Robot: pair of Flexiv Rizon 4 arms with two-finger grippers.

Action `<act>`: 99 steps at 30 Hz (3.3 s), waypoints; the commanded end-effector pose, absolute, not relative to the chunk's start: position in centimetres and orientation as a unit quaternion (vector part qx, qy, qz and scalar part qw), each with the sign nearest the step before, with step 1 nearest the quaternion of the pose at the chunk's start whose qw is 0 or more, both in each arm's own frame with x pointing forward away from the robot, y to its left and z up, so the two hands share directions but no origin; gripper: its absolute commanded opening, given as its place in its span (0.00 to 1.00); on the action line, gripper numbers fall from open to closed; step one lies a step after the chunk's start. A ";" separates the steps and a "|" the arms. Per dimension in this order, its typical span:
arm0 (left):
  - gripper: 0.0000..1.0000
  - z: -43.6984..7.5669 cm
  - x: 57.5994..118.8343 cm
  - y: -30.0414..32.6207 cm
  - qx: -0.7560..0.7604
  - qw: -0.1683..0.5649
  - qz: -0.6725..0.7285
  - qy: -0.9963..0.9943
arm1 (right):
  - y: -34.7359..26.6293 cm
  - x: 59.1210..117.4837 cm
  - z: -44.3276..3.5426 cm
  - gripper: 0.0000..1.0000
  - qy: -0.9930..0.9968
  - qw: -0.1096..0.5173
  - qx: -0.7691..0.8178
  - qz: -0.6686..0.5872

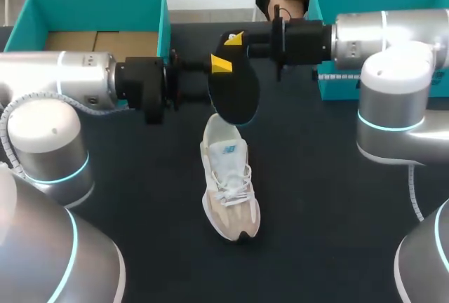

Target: Take the shoe out of the shoebox, open the shoe tongue, remove and reinsert the insole, then place the shoe into the shoebox

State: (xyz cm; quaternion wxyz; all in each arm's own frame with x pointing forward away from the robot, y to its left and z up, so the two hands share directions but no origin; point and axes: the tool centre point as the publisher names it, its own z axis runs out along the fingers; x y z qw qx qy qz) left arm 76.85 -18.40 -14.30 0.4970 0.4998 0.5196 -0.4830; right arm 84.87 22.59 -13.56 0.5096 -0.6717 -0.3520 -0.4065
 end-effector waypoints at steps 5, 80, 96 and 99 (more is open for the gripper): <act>0.40 -14.8 77.3 -19.7 0.498 0.507 -0.480 0.514 | 23.6 84.9 -13.8 0.00 -0.351 0.512 -0.669 -0.409; 0.00 -13.2 75.1 -15.5 0.518 0.485 -0.482 0.513 | 14.9 77.2 -14.3 1.00 -0.519 0.455 -0.527 -0.496; 0.00 -13.1 73.7 -14.1 0.314 0.176 -0.557 0.749 | 14.9 77.2 -14.3 1.00 -0.519 0.455 -0.527 -0.496; 0.00 -12.5 73.2 -13.9 0.266 0.129 -0.581 0.758 | 14.9 77.2 -14.3 1.00 -0.519 0.455 -0.527 -0.496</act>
